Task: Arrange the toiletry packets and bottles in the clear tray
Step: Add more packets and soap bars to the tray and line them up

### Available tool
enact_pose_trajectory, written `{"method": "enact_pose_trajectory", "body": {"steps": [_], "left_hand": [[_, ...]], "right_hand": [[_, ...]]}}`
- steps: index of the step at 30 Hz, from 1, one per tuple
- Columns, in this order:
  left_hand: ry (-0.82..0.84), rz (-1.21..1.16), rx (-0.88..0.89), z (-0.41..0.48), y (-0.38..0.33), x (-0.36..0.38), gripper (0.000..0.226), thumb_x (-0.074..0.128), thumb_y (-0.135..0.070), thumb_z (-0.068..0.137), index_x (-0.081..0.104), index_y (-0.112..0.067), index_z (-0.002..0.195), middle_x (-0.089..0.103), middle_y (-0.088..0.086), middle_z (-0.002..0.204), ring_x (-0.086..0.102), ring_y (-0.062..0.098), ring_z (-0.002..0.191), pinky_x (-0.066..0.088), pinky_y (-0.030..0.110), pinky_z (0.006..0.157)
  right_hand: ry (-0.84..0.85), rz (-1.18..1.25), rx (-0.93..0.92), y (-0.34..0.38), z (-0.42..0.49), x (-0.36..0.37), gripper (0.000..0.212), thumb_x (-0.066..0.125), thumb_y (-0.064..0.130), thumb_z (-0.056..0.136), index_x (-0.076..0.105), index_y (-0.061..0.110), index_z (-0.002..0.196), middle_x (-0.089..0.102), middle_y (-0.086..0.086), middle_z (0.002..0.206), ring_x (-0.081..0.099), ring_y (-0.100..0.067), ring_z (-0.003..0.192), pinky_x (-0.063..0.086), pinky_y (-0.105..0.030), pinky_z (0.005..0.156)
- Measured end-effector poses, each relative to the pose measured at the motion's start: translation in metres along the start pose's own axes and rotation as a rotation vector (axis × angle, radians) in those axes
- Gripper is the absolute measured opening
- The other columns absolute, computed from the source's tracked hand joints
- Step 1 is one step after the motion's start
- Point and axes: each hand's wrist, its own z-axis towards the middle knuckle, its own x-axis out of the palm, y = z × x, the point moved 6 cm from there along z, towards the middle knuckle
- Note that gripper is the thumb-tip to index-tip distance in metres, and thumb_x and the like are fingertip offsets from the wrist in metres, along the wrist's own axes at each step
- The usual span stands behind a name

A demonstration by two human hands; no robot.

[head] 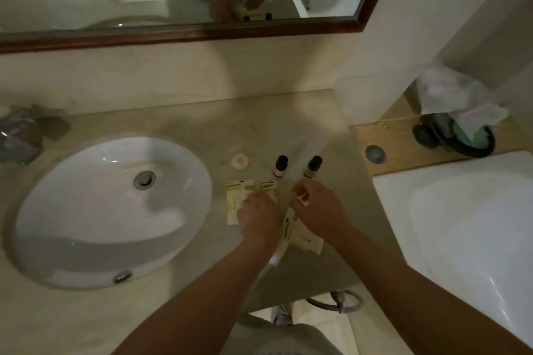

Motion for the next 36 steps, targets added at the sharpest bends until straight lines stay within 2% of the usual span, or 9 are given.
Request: {"method": "enact_pose_trajectory", "body": {"steps": [3,8,13,17,20,23,27,32,36], "left_hand": [[0.051,-0.068,-0.091,0.001,-0.001,0.003,0.018,0.046,-0.013,0.089,0.053,-0.012,0.105,0.06,0.007,0.106,0.058,0.025,0.097,0.041,0.033,0.073],[0.092,-0.123,-0.171,-0.006,-0.003,0.0,0.018,0.048,-0.007,0.084,0.048,-0.018,0.069,0.065,0.006,0.09,0.062,0.024,0.084,0.048,0.032,0.071],[-0.008,-0.312,-0.266,-0.027,0.025,-0.02,0.019,0.055,-0.024,0.083,0.046,-0.02,0.066,0.055,-0.001,0.071,0.057,0.02,0.068,0.039,0.027,0.056],[-0.125,-0.631,-0.41,-0.049,0.081,-0.043,0.032,0.064,-0.026,0.077,0.044,-0.014,0.057,0.044,0.001,0.054,0.044,0.016,0.05,0.03,0.027,0.048],[-0.198,-0.906,-0.557,-0.064,0.124,-0.057,0.026,0.068,-0.026,0.077,0.063,-0.001,0.07,0.058,0.012,0.064,0.051,0.021,0.057,0.039,0.031,0.054],[-0.246,-1.177,-0.67,-0.079,0.157,-0.069,0.015,0.066,-0.023,0.082,0.07,-0.011,0.074,0.063,0.004,0.069,0.057,0.021,0.063,0.046,0.031,0.06],[-0.285,-1.373,-0.727,-0.09,0.2,-0.079,0.012,0.065,-0.02,0.085,0.068,-0.017,0.074,0.058,0.001,0.065,0.05,0.016,0.058,0.039,0.025,0.056],[-0.32,-1.477,-0.73,-0.101,0.272,-0.085,0.005,0.065,-0.017,0.084,0.07,-0.014,0.084,0.064,0.004,0.074,0.056,0.02,0.065,0.043,0.027,0.057],[-0.352,-1.507,-0.685,-0.111,0.348,-0.094,0.003,0.065,-0.012,0.084,0.066,-0.014,0.085,0.067,0.008,0.083,0.061,0.021,0.071,0.048,0.031,0.062]], "right_hand": [[0.04,0.001,-0.065,-0.001,0.006,-0.005,0.017,0.057,0.033,0.091,0.059,0.02,0.102,0.063,0.008,0.097,0.06,-0.013,0.087,0.049,-0.029,0.073],[0.118,0.022,-0.175,0.01,0.013,-0.011,0.021,0.057,0.033,0.091,0.059,0.023,0.109,0.065,0.008,0.108,0.061,-0.01,0.095,0.048,-0.028,0.076],[0.11,-0.08,-0.359,0.067,0.015,-0.018,0.022,0.052,0.031,0.094,0.057,0.025,0.114,0.064,0.008,0.097,0.062,-0.011,0.084,0.055,-0.034,0.071],[0.154,-0.18,-0.442,0.106,0.046,0.011,0.028,0.053,0.024,0.093,0.051,0.017,0.12,0.062,-0.001,0.104,0.061,-0.022,0.091,0.043,-0.03,0.067],[0.233,-0.428,-0.386,0.124,0.078,0.048,0.042,0.048,0.014,0.093,0.038,0.009,0.133,0.052,-0.017,0.127,0.058,-0.033,0.107,0.046,-0.037,0.077],[0.215,-0.636,-0.324,0.134,0.098,0.064,0.047,0.047,0.02,0.098,0.033,0.004,0.14,0.042,-0.02,0.14,0.048,-0.035,0.125,0.044,-0.042,0.096],[0.085,-0.552,-0.302,0.129,0.111,0.087,0.029,0.054,0.019,0.095,0.058,0.0,0.117,0.055,-0.022,0.123,0.054,-0.038,0.114,0.046,-0.041,0.093],[0.203,-0.515,-0.267,0.129,0.113,0.105,0.033,0.048,0.022,0.098,0.05,0.003,0.125,0.051,-0.024,0.129,0.052,-0.039,0.116,0.045,-0.042,0.092],[0.113,-0.619,-0.216,0.163,0.099,0.114,0.036,0.054,0.017,0.092,0.05,0.001,0.125,0.058,-0.024,0.12,0.056,-0.04,0.113,0.048,-0.044,0.092]]}}
